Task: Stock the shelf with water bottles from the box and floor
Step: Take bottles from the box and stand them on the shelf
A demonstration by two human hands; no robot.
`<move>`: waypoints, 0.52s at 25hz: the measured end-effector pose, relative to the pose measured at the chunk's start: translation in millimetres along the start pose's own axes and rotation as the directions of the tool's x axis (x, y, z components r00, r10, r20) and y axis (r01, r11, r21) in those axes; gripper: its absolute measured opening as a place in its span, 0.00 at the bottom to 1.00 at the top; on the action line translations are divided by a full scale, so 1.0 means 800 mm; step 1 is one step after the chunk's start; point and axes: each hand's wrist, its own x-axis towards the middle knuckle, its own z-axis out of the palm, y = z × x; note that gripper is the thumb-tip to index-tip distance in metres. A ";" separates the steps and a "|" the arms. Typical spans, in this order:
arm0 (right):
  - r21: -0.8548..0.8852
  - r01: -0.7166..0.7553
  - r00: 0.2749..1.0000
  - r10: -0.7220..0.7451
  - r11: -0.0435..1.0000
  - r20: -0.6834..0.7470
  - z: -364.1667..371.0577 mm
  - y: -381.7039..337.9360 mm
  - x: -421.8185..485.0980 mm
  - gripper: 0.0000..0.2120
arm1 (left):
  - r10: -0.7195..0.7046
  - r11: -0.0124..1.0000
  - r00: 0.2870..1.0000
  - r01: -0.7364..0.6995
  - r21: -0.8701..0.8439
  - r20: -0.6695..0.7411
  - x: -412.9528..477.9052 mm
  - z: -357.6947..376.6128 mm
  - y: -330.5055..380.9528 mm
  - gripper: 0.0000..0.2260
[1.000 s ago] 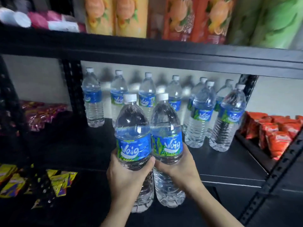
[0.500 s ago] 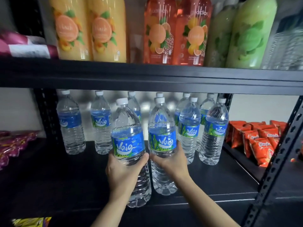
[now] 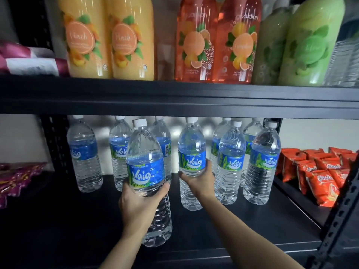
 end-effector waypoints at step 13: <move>0.090 0.011 1.000 -0.012 0.996 0.010 0.000 0.035 0.017 0.37 | 0.005 1.000 1.000 -0.005 -0.001 0.005 0.012 -0.001 0.003 0.27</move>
